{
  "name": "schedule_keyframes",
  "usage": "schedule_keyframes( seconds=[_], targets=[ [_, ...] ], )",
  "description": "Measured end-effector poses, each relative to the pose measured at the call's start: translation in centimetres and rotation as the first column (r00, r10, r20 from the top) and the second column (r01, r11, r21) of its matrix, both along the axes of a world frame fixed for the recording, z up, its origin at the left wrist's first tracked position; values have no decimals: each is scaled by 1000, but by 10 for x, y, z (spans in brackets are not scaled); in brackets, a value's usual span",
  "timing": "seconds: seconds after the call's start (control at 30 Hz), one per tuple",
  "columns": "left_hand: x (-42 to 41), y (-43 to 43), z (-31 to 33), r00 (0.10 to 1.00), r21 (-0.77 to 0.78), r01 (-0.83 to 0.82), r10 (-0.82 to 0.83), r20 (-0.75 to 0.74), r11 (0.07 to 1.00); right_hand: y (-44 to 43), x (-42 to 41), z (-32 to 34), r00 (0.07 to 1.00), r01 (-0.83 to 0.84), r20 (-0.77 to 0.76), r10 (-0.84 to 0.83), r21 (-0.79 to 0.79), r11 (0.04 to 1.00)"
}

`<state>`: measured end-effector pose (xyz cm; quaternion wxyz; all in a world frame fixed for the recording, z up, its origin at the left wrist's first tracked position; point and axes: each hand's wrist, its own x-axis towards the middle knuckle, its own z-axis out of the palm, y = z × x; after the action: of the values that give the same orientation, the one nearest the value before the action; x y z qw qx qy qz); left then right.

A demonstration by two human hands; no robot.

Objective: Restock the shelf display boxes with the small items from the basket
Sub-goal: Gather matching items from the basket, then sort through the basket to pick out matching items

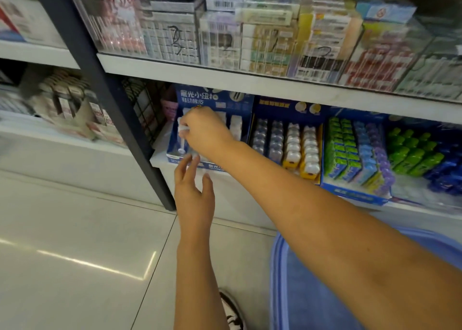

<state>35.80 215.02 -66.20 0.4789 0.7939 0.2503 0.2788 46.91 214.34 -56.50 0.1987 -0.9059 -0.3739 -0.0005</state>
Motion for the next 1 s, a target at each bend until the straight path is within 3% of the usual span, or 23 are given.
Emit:
schedule_keyframes(
  seconds=[0.13, 0.27, 0.37, 0.47, 0.53, 0.6, 0.7, 0.8, 0.9, 1.0],
  targets=[
    [0, 3, -2, 999, -6, 3, -3, -32, 1000, 11, -2, -5, 998, 4, 70, 0, -67, 998],
    [0, 6, 5, 998, -36, 42, -44, -47, 998, 12, -1, 1, 1000, 15, -21, -16, -79, 997],
    [-5, -2, 16, 999, -43, 28, -29, -18, 999, -26, -18, 15, 998, 27, -62, -23, 74, 997],
    [-11, -35, 30, 998, -20, 16, -15, 58, 1000, -114, -50, 20, 979, 72, -203, -27, 220, 973],
    [-9, -71, 40, 987, -3, 154, -154, 54, 988, -188, -67, 10, 947, 100, -313, -64, 103, 990],
    [-4, -112, 43, 934, 23, 357, -356, -20, 934, -261, -80, -11, 905, 151, -377, -198, -151, 977],
    [2, -179, 26, 739, 60, 644, -600, -306, 763, -347, -99, -63, 768, 122, -501, -399, -496, 859],
    [-9, -247, -14, 385, -138, 839, -753, -534, 527, -406, -119, -127, 608, 23, -590, -531, -655, 755],
    [-35, -295, -69, 15, -323, 881, -702, -712, 346, -437, -140, -176, 540, -79, -650, -534, -671, 737],
    [-64, -314, -116, -242, -448, 852, -554, -797, 271, -454, -161, -213, 494, -82, -680, -542, -657, 749]
  ],
)
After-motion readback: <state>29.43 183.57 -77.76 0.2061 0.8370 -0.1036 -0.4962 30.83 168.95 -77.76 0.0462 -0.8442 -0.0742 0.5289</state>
